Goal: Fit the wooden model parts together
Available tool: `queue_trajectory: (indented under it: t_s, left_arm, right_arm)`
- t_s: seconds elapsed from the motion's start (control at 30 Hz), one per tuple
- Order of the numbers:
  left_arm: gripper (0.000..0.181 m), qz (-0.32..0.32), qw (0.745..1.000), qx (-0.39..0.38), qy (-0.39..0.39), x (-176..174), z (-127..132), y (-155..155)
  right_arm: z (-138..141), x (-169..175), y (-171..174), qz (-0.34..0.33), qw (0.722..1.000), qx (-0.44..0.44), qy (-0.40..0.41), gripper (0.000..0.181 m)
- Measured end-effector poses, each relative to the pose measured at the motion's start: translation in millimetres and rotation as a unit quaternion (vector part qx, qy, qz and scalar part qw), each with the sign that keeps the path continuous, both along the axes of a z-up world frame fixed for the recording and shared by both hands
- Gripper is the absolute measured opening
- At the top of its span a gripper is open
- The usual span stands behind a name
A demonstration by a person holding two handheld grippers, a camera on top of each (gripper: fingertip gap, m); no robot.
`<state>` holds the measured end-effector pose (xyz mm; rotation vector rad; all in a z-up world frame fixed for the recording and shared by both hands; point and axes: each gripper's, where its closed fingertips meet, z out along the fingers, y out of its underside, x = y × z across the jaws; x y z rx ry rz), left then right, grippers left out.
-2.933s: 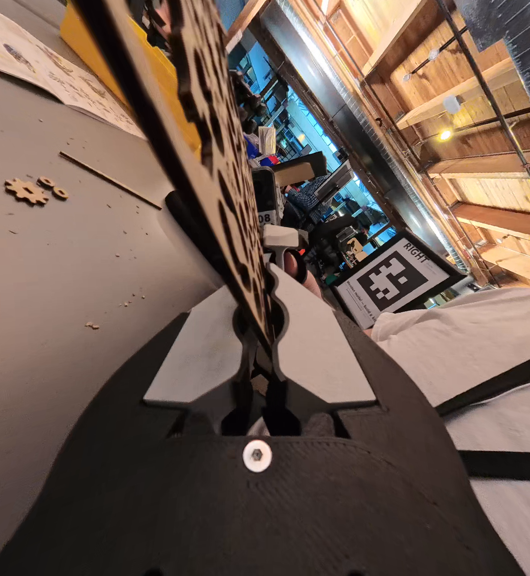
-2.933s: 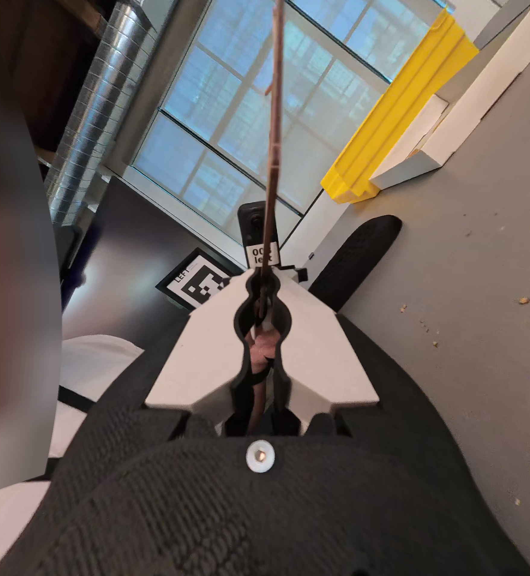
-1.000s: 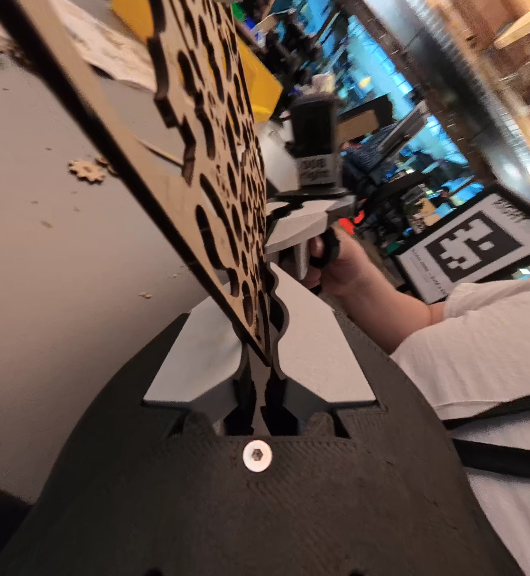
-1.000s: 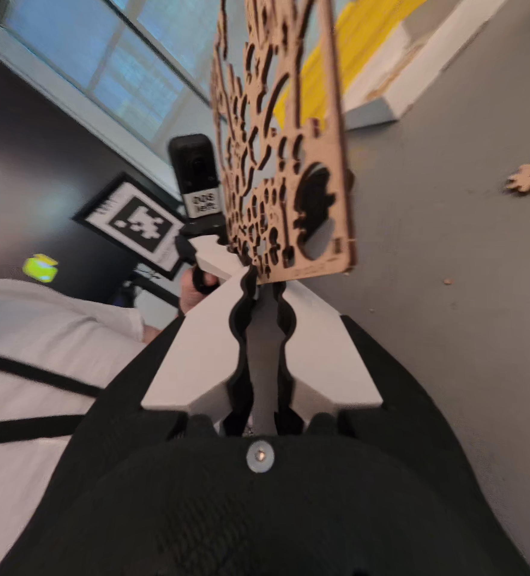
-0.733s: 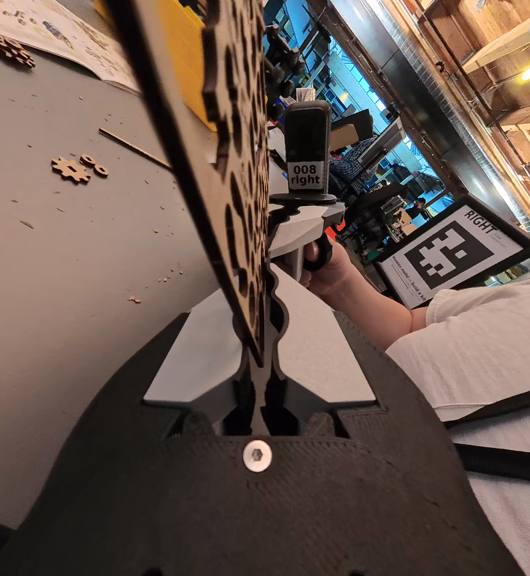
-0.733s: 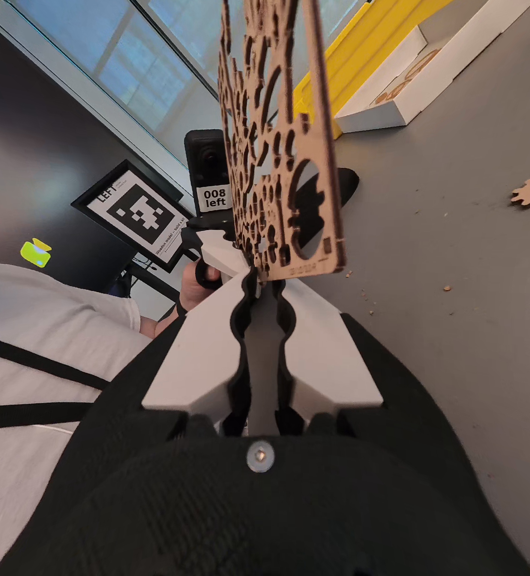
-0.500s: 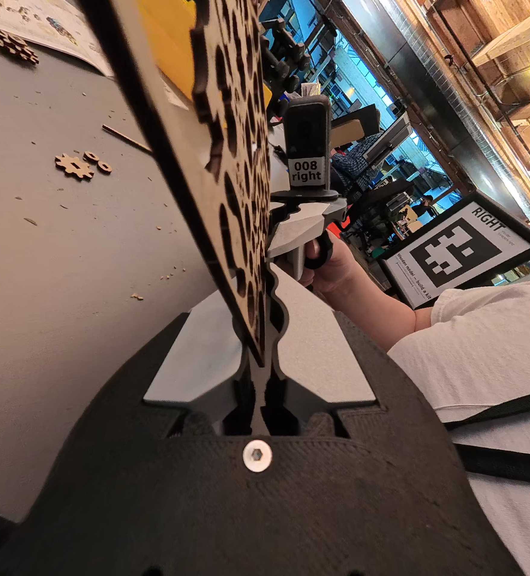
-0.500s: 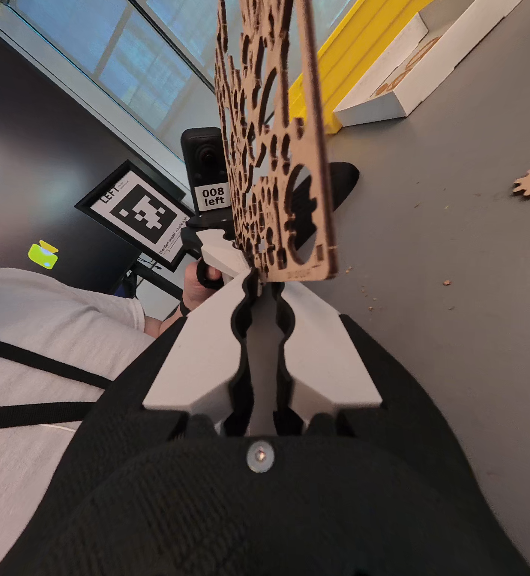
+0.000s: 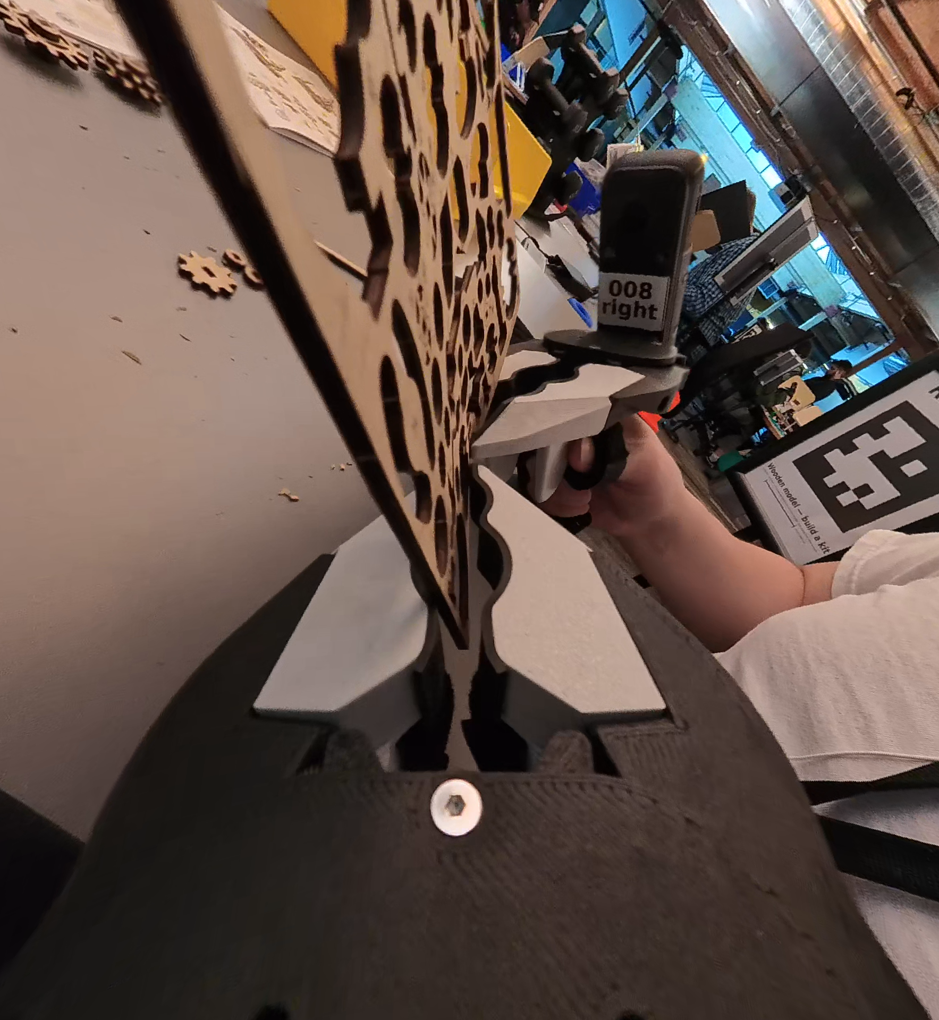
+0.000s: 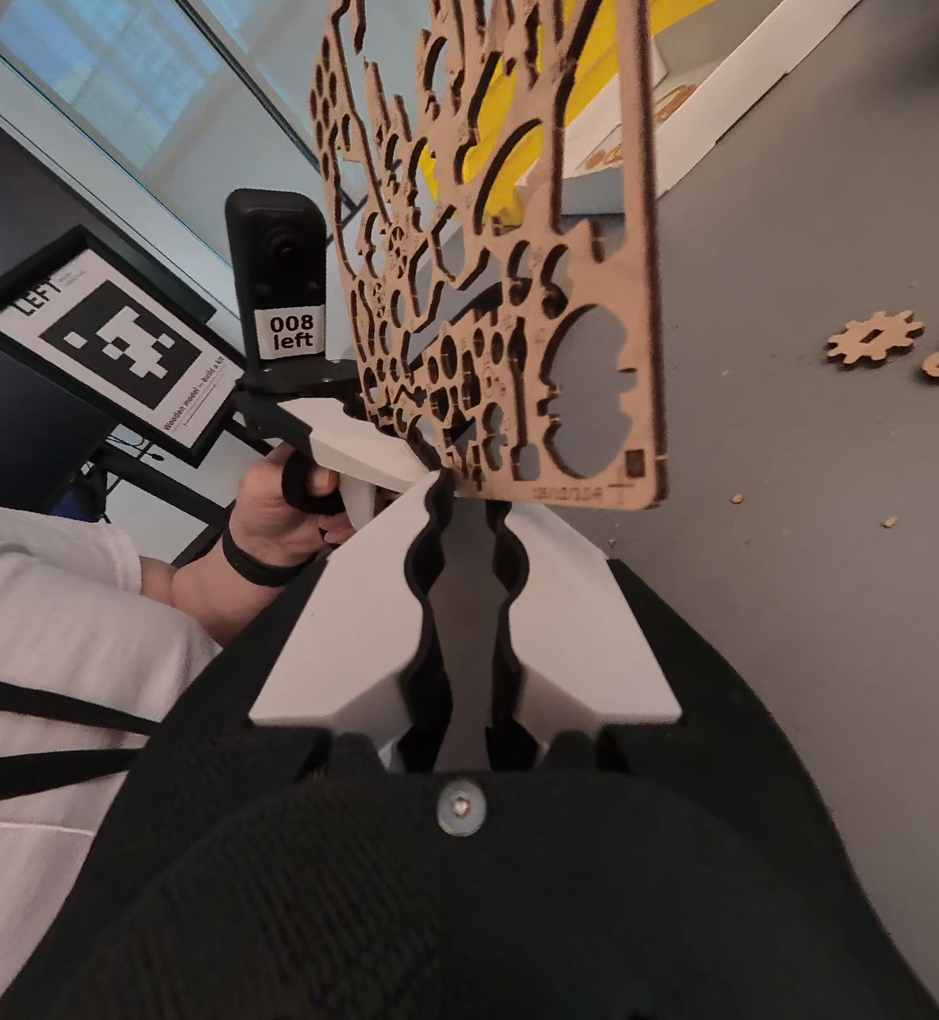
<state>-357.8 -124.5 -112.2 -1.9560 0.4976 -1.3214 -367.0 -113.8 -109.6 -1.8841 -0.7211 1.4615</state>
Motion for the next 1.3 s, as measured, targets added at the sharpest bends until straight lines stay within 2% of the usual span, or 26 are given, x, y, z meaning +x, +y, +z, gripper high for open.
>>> queue_trajectory:
  t_s: [0.2, 0.27, 0.53, 0.9, 1.0, 1.3]
  left_arm:
    - [0.001, -0.032, 0.999, 0.012, -0.039, 3, 12, -6]
    - [0.0, -0.041, 0.998, -0.005, -0.052, 4, 11, -6]
    - [0.0, -0.02, 0.999, -0.007, -0.03, 2, 6, -2]
    - [0.0, 0.004, 1.0, 0.004, -0.011, -1, 2, -1]
    - [0.0, -0.018, 0.999, 0.015, -0.038, 1, 10, -6]
    - [0.0, -0.025, 0.999, 0.006, -0.044, 3, 10, -5]
  right_arm:
    - [14, 2, -6, 0.032, 0.997, -0.024, 0.066, 0.008]
    - [13, 3, -5, 0.043, 0.995, -0.054, 0.077, 0.007]
    - [6, 0, 0, 0.032, 0.992, -0.1, 0.066, 0.009]
    - [2, -2, 1, 0.001, 1.0, -0.013, 0.016, 0.011]
    - [13, 1, -5, 0.046, 0.995, -0.056, 0.073, 0.007]
    - [12, 1, -3, 0.052, 0.991, -0.088, 0.084, 0.008]
